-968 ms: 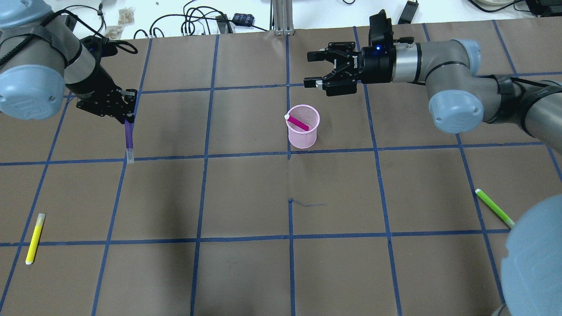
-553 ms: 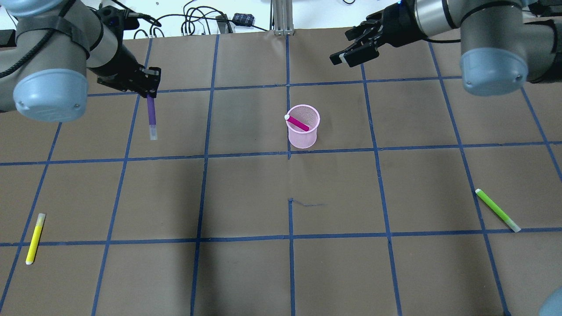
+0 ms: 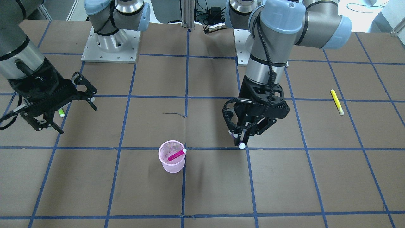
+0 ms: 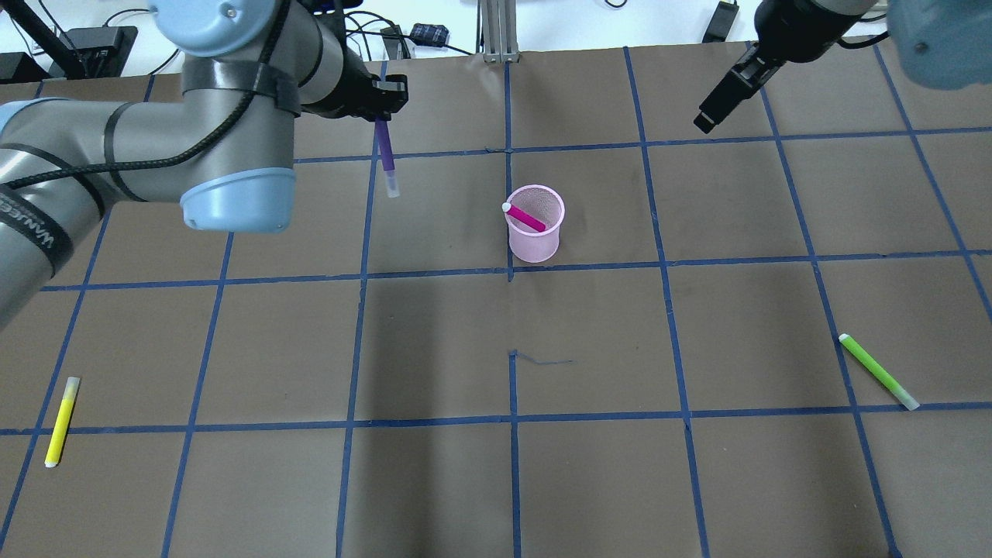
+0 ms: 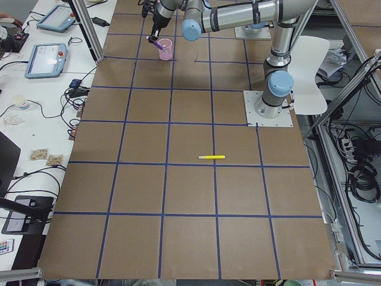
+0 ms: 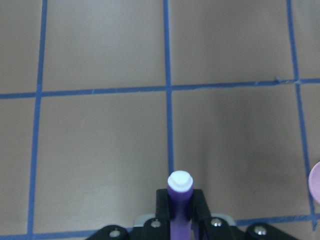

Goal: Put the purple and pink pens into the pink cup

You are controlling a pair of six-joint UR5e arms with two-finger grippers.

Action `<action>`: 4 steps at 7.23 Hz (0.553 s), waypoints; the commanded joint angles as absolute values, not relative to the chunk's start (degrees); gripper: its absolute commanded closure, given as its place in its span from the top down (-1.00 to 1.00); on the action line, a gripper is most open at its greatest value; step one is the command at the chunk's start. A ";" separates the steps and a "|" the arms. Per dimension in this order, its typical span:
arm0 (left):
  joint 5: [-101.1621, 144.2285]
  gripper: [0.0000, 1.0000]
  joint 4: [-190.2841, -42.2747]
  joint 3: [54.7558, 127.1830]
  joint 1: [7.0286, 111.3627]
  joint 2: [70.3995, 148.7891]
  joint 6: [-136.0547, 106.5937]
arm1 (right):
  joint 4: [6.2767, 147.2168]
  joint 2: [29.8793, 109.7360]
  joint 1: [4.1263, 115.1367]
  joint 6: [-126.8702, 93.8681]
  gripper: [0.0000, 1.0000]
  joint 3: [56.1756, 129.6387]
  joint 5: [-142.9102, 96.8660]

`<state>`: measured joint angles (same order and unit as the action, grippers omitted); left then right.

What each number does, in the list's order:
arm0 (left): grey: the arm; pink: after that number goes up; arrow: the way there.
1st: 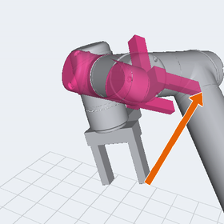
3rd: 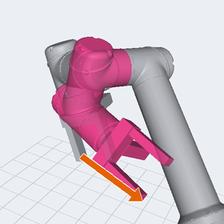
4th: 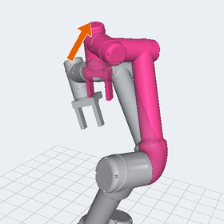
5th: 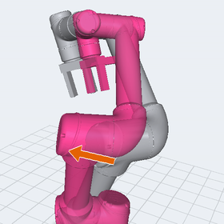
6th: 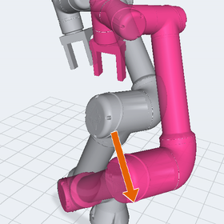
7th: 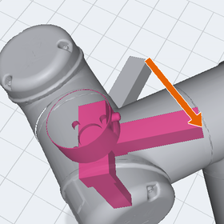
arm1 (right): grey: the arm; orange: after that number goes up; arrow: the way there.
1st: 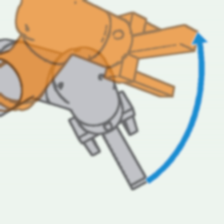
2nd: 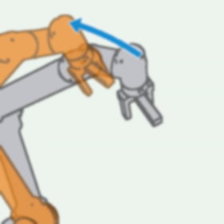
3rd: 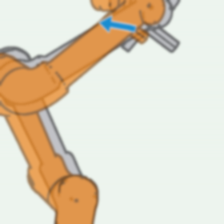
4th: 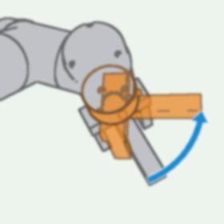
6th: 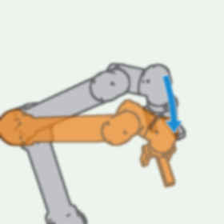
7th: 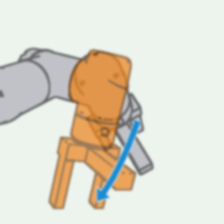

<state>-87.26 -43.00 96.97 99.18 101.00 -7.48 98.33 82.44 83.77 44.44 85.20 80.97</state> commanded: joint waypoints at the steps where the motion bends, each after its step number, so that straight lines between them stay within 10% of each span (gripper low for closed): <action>1: -91.46 -1.00 -36.52 95.19 106.84 104.83 -11.06 | 94.31 84.11 90.75 19.00 1.00 81.84 91.79; 4: -97.42 -1.00 -22.46 95.98 111.69 110.72 -13.01 | 86.42 85.25 94.13 0.95 1.00 82.18 93.52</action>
